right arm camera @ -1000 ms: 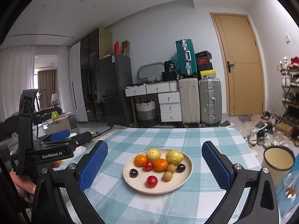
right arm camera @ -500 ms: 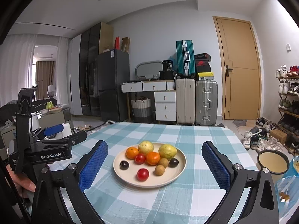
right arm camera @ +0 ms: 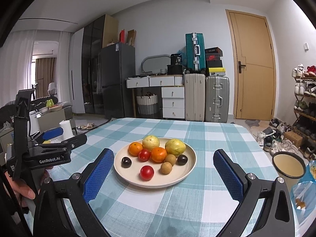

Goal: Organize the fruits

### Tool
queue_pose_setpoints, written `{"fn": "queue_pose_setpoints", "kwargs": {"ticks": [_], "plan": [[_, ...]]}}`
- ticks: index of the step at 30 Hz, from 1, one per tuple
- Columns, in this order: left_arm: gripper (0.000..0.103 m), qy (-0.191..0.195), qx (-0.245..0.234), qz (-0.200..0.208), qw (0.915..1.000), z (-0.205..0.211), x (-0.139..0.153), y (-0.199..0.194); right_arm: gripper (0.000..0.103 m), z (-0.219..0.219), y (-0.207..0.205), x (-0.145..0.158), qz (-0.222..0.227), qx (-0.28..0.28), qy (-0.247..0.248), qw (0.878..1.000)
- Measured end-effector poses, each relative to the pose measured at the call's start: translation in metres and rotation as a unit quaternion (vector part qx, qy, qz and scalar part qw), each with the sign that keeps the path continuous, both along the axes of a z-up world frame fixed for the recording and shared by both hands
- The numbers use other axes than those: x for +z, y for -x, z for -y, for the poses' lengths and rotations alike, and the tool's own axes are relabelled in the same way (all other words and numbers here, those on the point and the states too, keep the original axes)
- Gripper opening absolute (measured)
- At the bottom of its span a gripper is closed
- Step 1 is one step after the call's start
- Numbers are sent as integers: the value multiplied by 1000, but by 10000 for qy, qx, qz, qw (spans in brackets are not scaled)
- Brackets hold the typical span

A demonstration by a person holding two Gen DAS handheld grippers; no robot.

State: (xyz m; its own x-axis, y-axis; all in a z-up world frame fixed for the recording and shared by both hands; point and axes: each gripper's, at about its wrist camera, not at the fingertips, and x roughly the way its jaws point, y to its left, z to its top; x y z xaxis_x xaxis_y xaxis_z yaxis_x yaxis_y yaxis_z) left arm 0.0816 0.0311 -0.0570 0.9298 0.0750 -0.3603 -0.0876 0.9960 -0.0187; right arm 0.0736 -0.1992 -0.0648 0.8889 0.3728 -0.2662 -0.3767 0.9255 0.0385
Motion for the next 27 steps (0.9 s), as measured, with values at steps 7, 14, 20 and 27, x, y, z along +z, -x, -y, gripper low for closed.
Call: {"fn": "queue_pose_setpoints", "kwargs": {"ticks": [7, 14, 20, 27], "plan": [[102, -193, -10, 164, 9997, 11, 2, 4, 103, -3, -9, -4, -209, -84, 120, 9997], [102, -112, 15, 261, 9996, 8, 2, 7, 103, -5, -5, -3, -106, -51, 170, 9998], [102, -110, 16, 265, 9996, 8, 2, 6, 103, -5, -4, -3, -81, -44, 180, 9998], [102, -110, 16, 267, 9996, 8, 2, 7, 103, -6, -4, -3, -80, -44, 183, 9998]]}}
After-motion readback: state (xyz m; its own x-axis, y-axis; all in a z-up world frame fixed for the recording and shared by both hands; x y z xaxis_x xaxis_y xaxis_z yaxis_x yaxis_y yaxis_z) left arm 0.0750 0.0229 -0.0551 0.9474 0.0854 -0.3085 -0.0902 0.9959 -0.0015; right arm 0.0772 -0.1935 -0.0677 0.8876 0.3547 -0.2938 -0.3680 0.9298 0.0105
